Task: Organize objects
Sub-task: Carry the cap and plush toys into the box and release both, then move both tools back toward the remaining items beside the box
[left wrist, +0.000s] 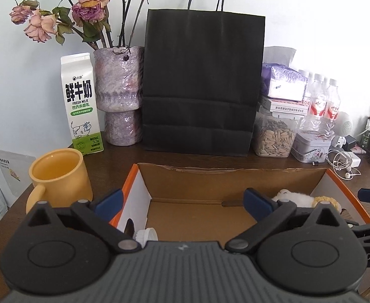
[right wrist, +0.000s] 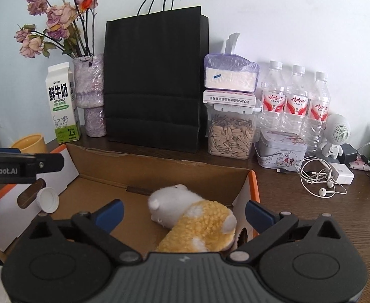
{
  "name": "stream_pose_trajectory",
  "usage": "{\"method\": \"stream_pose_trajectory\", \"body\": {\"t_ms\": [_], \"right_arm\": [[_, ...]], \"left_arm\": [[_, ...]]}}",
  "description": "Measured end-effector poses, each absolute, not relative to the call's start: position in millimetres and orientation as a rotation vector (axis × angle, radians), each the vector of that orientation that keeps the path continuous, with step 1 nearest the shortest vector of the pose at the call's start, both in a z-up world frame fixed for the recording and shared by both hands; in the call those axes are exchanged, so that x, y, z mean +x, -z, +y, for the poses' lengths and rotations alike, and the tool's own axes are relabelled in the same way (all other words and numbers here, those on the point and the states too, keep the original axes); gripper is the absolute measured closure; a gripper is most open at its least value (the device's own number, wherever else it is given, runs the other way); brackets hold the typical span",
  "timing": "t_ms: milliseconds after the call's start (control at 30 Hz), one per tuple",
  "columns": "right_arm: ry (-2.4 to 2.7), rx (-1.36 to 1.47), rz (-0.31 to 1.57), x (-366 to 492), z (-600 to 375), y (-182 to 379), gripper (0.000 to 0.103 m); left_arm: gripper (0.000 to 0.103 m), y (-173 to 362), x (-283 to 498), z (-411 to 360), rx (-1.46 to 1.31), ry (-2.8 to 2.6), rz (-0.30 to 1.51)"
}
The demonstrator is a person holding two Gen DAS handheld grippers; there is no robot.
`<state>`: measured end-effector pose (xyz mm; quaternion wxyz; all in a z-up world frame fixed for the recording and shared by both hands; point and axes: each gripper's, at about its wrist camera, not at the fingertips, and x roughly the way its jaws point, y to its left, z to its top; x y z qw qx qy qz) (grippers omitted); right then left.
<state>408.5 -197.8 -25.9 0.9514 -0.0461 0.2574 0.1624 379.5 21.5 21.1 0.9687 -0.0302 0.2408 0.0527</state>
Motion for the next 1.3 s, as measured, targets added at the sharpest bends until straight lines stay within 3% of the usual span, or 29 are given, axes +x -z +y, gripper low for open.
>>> {"method": "stream_pose_trajectory", "body": {"t_ms": [700, 1300], "right_arm": [[-0.329, -0.115, 0.471, 383.8, -196.5, 11.8, 0.0], [-0.35, -0.136, 0.435, 288.9, -195.7, 5.0, 0.0]], "left_arm": [[0.0, -36.2, 350.4, 19.6, -0.06, -0.084, 0.44], [0.0, -55.9, 264.0, 20.3, -0.073, -0.05, 0.399]]}}
